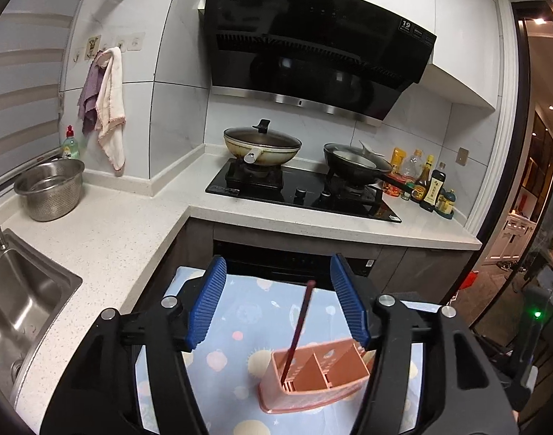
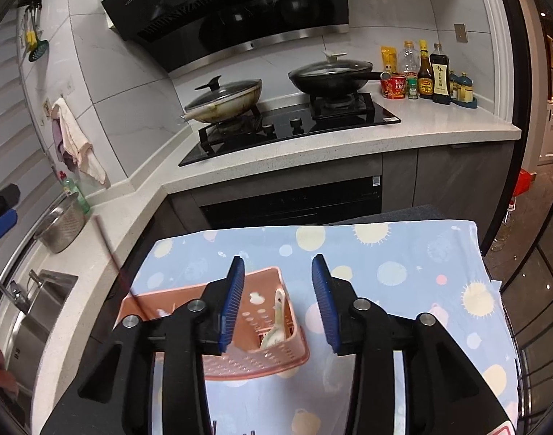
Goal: Organize utensils
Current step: 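Lower both items into the pink holder and open both tools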
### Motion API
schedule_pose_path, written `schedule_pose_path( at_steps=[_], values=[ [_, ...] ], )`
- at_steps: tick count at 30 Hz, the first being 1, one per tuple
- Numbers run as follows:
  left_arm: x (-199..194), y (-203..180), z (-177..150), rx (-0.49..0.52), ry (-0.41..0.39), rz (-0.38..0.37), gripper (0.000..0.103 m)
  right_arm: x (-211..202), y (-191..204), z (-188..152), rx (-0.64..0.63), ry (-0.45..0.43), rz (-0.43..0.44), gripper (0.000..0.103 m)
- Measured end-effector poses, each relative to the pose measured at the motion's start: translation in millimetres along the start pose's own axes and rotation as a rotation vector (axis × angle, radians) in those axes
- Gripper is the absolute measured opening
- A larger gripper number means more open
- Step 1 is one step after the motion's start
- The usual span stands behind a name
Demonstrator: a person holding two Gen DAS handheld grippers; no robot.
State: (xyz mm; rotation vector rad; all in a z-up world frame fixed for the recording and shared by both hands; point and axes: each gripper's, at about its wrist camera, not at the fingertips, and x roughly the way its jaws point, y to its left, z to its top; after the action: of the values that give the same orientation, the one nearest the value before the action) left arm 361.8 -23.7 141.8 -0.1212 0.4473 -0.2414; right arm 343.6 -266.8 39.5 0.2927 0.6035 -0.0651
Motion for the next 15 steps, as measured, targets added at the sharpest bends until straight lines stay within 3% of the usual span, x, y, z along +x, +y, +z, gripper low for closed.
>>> schedule_pose_path(
  at_steps=[7, 15],
  values=[
    [-31, 9, -43, 0.018, 0.079, 0.022, 0.058, -50, 4, -45, -0.036, 0.028, 0.002, 0.044],
    [-70, 26, -135, 0.001, 0.234, 0.043, 0.062, -98, -2, -142, -0.051, 0.142, -0.027, 0.044]
  ],
)
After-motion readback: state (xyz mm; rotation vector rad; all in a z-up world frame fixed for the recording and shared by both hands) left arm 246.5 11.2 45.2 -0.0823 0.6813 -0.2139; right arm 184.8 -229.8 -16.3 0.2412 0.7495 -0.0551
